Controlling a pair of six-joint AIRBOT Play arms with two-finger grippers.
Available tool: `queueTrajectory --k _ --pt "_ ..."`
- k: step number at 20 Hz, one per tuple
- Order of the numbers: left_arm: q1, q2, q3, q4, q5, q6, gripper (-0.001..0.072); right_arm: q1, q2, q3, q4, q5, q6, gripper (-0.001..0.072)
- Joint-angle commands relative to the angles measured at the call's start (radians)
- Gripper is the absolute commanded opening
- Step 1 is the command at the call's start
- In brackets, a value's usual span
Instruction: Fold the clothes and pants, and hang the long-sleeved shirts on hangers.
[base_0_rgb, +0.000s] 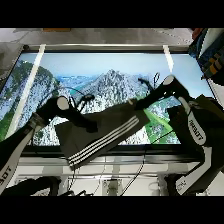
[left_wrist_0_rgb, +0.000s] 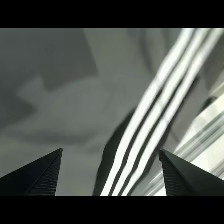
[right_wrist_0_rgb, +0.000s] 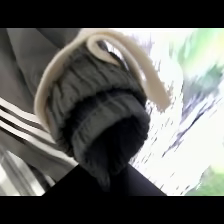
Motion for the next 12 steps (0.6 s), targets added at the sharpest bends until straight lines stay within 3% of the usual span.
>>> queueTrajectory --k 1,4,7,9,12 --pt "0.055 0.029 0.154 0.013 -0.078 0.000 0.0700 -0.027 0.097 0.193 -0.087 0.012 0.163 0.0021" --pt "0.117 0.127 0.256 0.012 -0.072 0.000 0.0700 -0.090 0.261 0.274 -0.290 0.039 0.327 0.0021" --pt "0.161 0.251 0.272 0.012 -0.013 0.000 0.0700 -0.188 0.435 0.274 -0.372 0.086 0.539 0.0022" --pt "0.167 0.311 0.272 0.012 0.005 0.000 0.0700 -0.254 0.525 0.274 -0.438 0.146 0.622 0.0022" --pt "0.167 0.365 0.272 0.012 0.006 0.000 0.0699 -0.361 0.624 0.274 -0.659 0.261 0.707 0.0023"
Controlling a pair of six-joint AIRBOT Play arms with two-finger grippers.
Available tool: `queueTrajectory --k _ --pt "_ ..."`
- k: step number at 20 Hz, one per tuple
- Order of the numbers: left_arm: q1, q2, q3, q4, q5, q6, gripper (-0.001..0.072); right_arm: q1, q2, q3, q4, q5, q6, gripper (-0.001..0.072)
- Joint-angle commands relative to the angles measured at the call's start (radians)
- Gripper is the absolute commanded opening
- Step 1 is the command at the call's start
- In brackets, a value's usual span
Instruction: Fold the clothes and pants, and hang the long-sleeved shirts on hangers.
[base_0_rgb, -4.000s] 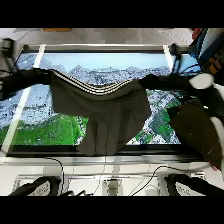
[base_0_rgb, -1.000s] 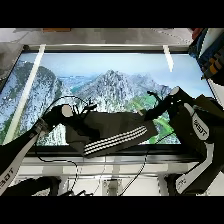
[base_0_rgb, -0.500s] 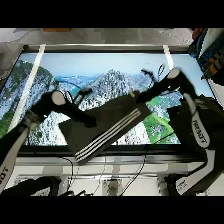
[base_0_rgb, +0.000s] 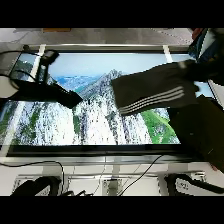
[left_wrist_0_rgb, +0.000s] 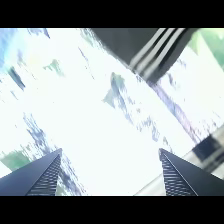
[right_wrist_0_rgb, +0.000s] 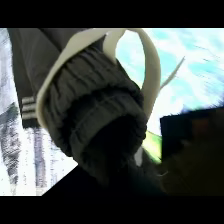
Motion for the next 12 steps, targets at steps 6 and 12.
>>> queueTrajectory --k 6,12 --pt "0.010 0.081 0.009 0.000 0.018 0.000 0.0699 -0.395 0.218 0.006 -0.429 0.216 0.246 0.0023" --pt "0.010 0.081 0.009 0.000 0.018 0.000 0.0699 -0.710 0.219 0.000 -0.512 0.216 0.246 0.0022"
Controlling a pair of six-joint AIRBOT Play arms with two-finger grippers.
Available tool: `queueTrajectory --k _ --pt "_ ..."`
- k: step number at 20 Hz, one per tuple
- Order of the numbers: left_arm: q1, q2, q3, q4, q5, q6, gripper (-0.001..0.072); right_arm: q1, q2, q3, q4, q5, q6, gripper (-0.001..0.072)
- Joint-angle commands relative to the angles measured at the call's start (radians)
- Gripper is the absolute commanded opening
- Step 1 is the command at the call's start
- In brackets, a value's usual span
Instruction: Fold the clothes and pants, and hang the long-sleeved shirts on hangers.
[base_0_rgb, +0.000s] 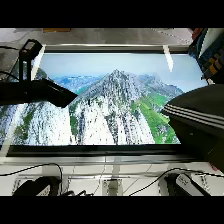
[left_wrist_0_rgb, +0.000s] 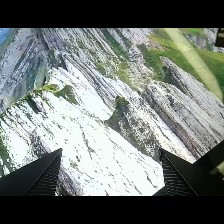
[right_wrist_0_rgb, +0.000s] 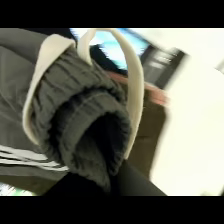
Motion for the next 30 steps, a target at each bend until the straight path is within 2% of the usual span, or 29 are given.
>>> queueTrajectory --k 1,3,4,5,6,7,10,12,13,15,16,17,18,19,22,24,28,30 --pt "0.001 0.002 0.001 0.000 0.000 0.000 0.0699 -0.177 0.000 -0.003 -0.029 0.007 0.012 0.0023" --pt "0.001 0.002 0.001 0.000 0.000 0.000 0.0699 -0.220 -0.007 -0.003 0.011 0.002 0.013 0.0023" --pt "0.001 0.002 0.001 0.000 0.000 0.000 0.0699 -0.230 -0.011 -0.002 0.048 -0.027 0.013 0.0046" --pt "0.001 0.002 0.001 0.000 0.001 0.000 0.0699 -0.229 -0.013 -0.003 0.073 -0.059 0.013 0.0224" --pt "0.001 0.002 0.001 0.000 0.000 0.000 0.0699 -0.229 -0.015 -0.003 0.097 -0.079 0.013 0.0538" --pt "0.001 0.002 0.001 0.000 0.000 0.000 0.0699 -0.229 -0.019 -0.002 0.107 -0.091 0.009 0.0693" --pt "0.001 0.002 0.001 0.000 0.001 0.000 0.0699 -0.229 -0.033 -0.003 0.107 -0.098 0.009 0.0676" --pt "0.001 0.002 0.001 0.000 0.001 0.000 0.0699 -0.229 -0.050 -0.003 0.187 -0.111 0.007 0.0669" --pt "0.001 0.002 0.001 0.000 0.000 0.000 0.0699 -0.229 -0.061 -0.003 0.285 -0.126 -0.027 0.0561" --pt "0.001 0.002 0.001 0.000 0.000 0.000 0.0699 -0.212 -0.079 -0.003 0.512 -0.140 -0.088 0.0428" --pt "0.001 0.002 0.001 0.000 0.000 0.000 0.0699 -0.182 -0.083 -0.002 0.586 -0.151 -0.117 0.0305" --pt "0.001 0.002 0.001 0.000 0.001 0.000 0.0699 -0.133 -0.084 -0.002 0.634 -0.162 -0.147 0.0151" --pt "0.001 0.002 0.001 0.000 0.001 0.000 0.0699 -0.074 -0.084 -0.002 0.640 -0.174 -0.155 0.0043" --pt "0.001 0.002 0.001 0.000 0.001 0.000 0.0699 -0.001 -0.084 -0.002 0.637 -0.177 -0.158 0.0023" --pt "0.001 0.002 0.001 0.000 0.001 0.000 0.0699 0.243 -0.086 -0.002 0.593 -0.188 -0.196 0.0023" --pt "0.001 0.002 0.001 0.000 0.001 0.000 0.0699 0.417 -0.086 -0.002 0.473 -0.209 -0.201 0.0022" --pt "0.001 0.002 0.001 0.000 0.000 0.000 0.0699 0.734 -0.124 -0.003 0.083 -0.236 -0.200 0.0022" --pt "0.001 0.002 0.001 0.000 0.001 0.000 0.0699 0.806 -0.159 -0.005 0.054 -0.237 -0.200 0.0022"
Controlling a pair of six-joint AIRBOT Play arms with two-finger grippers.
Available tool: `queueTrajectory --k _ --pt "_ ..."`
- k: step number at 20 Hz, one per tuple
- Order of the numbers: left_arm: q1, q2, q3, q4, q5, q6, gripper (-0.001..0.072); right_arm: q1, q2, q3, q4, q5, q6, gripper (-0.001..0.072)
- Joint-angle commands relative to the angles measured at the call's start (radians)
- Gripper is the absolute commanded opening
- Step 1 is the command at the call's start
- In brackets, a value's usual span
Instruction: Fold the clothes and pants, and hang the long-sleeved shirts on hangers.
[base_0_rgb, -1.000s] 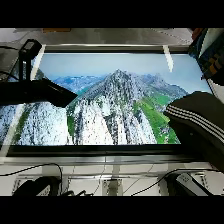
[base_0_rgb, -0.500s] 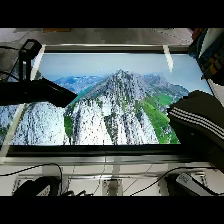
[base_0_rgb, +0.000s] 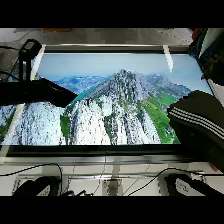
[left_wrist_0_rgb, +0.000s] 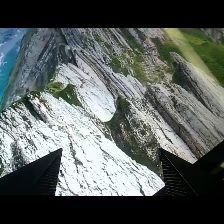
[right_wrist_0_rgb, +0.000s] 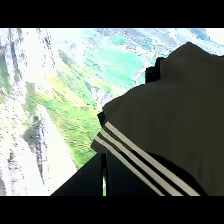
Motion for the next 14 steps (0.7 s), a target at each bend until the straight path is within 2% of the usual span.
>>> queueTrajectory --k 1,9,14 --pt "0.001 0.001 0.001 0.000 0.000 0.000 0.0699 0.177 -0.052 -0.001 -0.161 -0.013 -0.004 0.0023" --pt "0.001 0.001 0.001 0.000 0.000 0.000 0.0699 0.207 -0.120 -0.003 -0.060 -0.012 -0.003 0.0023" --pt "0.001 0.001 0.001 0.000 0.000 0.000 0.0699 0.207 -0.120 -0.003 -0.057 -0.012 -0.003 0.0024"
